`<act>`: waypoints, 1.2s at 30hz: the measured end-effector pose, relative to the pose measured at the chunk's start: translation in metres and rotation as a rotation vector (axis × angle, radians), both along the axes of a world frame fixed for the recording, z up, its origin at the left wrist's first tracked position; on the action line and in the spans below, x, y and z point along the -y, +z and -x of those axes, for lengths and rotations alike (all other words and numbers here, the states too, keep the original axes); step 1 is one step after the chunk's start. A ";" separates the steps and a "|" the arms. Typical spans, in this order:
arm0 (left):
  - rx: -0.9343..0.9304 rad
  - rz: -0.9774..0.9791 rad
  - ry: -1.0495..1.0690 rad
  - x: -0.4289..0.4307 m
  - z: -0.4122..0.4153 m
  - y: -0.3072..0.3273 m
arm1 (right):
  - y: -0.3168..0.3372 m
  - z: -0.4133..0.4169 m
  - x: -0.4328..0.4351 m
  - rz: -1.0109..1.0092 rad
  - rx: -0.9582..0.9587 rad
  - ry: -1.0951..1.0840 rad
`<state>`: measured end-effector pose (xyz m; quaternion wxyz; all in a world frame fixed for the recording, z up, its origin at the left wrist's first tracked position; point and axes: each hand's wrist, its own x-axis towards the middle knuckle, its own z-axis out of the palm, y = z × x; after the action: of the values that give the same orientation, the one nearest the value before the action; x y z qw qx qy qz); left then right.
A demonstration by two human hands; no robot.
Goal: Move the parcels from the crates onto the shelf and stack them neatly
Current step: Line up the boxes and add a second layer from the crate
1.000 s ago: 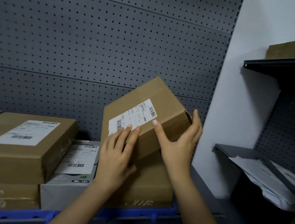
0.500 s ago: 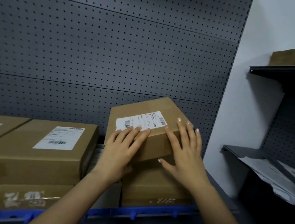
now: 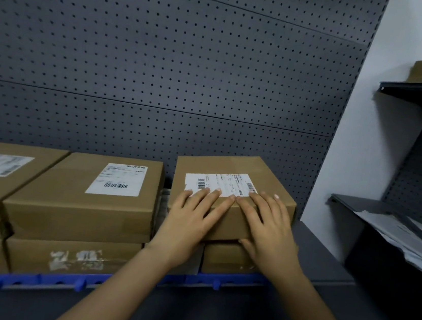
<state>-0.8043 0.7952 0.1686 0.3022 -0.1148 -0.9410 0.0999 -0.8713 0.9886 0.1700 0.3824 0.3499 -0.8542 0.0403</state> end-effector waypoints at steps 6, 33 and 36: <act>0.070 0.057 0.073 0.007 0.010 -0.003 | -0.012 0.019 0.008 0.002 0.081 0.048; 0.023 0.031 0.095 0.017 -0.002 -0.027 | -0.046 0.042 0.010 0.025 0.134 0.237; 0.010 0.008 0.102 0.016 -0.003 -0.031 | -0.047 0.042 0.011 0.039 0.137 0.247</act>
<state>-0.8014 0.7793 0.1380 0.2915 -0.0684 -0.9467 0.1183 -0.9131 0.9774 0.1232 0.3223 0.4413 -0.8277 0.1275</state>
